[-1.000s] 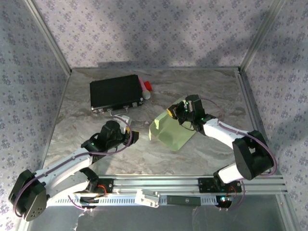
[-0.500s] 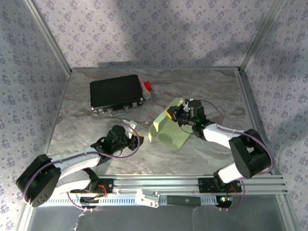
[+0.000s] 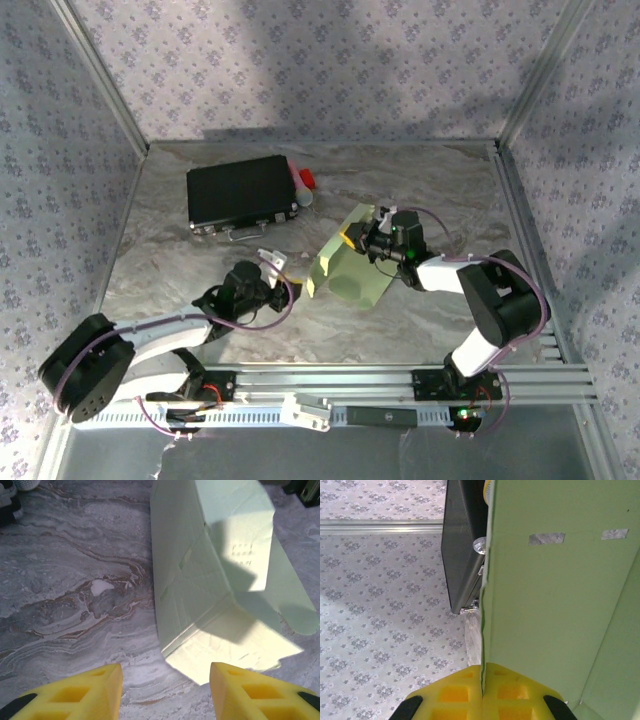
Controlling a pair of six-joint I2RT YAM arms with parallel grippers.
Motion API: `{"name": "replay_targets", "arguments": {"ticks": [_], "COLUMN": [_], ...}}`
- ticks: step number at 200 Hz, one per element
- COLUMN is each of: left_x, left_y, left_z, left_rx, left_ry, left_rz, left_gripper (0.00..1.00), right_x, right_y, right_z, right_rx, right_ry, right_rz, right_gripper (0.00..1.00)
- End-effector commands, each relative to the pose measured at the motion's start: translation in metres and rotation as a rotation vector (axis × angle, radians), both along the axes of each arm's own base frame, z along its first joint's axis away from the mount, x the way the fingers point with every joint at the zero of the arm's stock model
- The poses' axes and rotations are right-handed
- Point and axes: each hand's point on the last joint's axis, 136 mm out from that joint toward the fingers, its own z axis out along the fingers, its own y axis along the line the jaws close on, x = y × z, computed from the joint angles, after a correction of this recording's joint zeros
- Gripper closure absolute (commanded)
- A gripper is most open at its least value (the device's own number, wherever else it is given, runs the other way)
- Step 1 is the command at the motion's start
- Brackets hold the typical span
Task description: Fold the paper box
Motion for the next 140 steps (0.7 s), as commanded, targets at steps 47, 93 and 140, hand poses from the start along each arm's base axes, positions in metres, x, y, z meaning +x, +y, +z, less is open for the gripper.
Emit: {"name": "replay_targets", "arguments": {"ticks": [47,93,140], "left_x": [0.0,0.002,0.013], "left_y": [-0.033,-0.049,-0.053], "left_z": [0.009,0.008,0.006], "left_rx": [-0.07,-0.076,-0.082], "left_ry": [-0.093,-0.112,-0.138], "left_rz": [-0.106,-0.136,-0.097], "left_gripper": [0.5,0.49,0.5], "right_x": [0.002,0.007,0.009], "right_y": [0.002,0.006,0.011], "right_z": [0.007,0.012,0.015], "right_rx": [0.012,0.048,0.065], "right_ry": [-0.037,-0.036,-0.032], "right_rz": [0.023,-0.003,-0.016], "right_gripper": [1.0,1.0,1.0]}}
